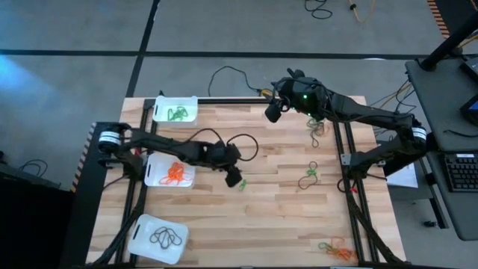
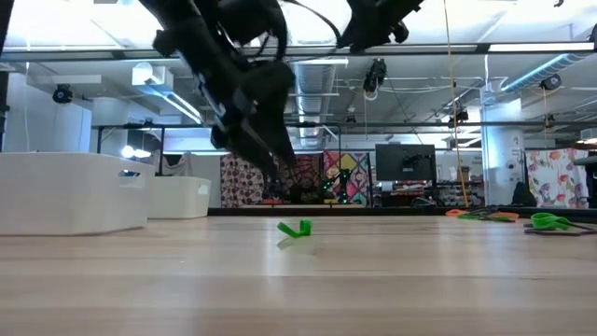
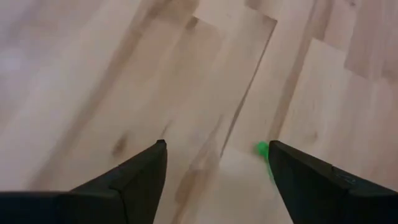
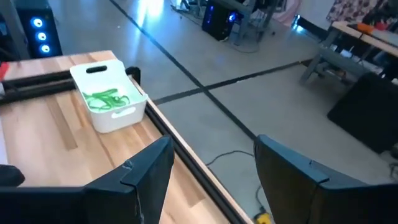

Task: Sort rubber bands into baskets
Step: Put the green rubber band into the top white bin

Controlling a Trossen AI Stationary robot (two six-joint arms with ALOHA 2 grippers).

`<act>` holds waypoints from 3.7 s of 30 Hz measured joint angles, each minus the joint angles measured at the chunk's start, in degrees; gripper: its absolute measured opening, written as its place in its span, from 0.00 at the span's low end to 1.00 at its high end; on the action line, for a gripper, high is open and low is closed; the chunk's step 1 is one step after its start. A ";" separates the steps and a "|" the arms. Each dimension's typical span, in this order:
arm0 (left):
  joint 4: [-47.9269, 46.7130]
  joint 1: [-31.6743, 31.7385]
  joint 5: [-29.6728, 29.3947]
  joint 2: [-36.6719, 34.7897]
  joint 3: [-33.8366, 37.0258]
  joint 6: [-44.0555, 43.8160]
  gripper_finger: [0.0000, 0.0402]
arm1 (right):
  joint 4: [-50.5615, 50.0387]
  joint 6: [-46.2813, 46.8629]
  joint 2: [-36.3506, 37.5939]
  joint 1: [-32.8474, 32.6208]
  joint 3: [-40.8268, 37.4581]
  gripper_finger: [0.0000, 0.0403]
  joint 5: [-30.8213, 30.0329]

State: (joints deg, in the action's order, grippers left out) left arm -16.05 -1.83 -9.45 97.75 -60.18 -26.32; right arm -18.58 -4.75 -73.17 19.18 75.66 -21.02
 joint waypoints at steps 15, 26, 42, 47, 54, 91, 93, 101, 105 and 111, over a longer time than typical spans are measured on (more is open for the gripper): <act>4.46 -4.98 0.96 13.86 -3.68 1.36 0.66 | -17.87 0.19 0.75 0.10 0.00 0.54 0.02; -1.27 -4.63 1.92 18.97 -11.55 4.44 0.47 | -32.65 3.07 0.81 1.04 -2.18 0.54 -0.04; -12.92 -6.37 2.74 19.05 -15.32 0.08 0.19 | -32.93 7.27 0.90 1.00 -11.24 0.54 0.19; -18.49 -6.38 3.17 18.91 -17.12 0.24 0.18 | -32.96 9.36 1.22 0.96 -13.01 0.54 0.46; -22.41 -3.58 3.46 18.16 -20.86 0.46 0.01 | -34.99 12.27 3.82 0.82 -13.49 0.54 0.61; -31.48 60.98 -8.90 -3.06 -8.50 14.61 0.00 | -25.34 35.54 5.99 -3.40 -22.01 0.54 25.92; -30.64 61.09 -8.64 -2.13 -8.50 14.04 0.00 | -29.29 36.75 4.96 -4.17 -21.97 0.54 27.17; -30.19 61.29 -6.34 2.20 -8.52 13.85 0.05 | -38.07 41.45 3.61 -5.75 -22.32 0.54 27.21; -30.32 61.31 -3.25 4.20 -9.03 14.30 0.12 | -37.59 44.63 3.63 -5.75 -22.27 0.54 27.03; -30.81 61.31 -2.41 4.64 -9.55 16.24 0.23 | -37.63 45.70 3.63 -7.54 -22.27 0.54 27.04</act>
State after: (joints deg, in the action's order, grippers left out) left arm -46.86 59.48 -11.86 102.39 -69.73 -10.08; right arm -56.21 40.96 -69.54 11.65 53.39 6.02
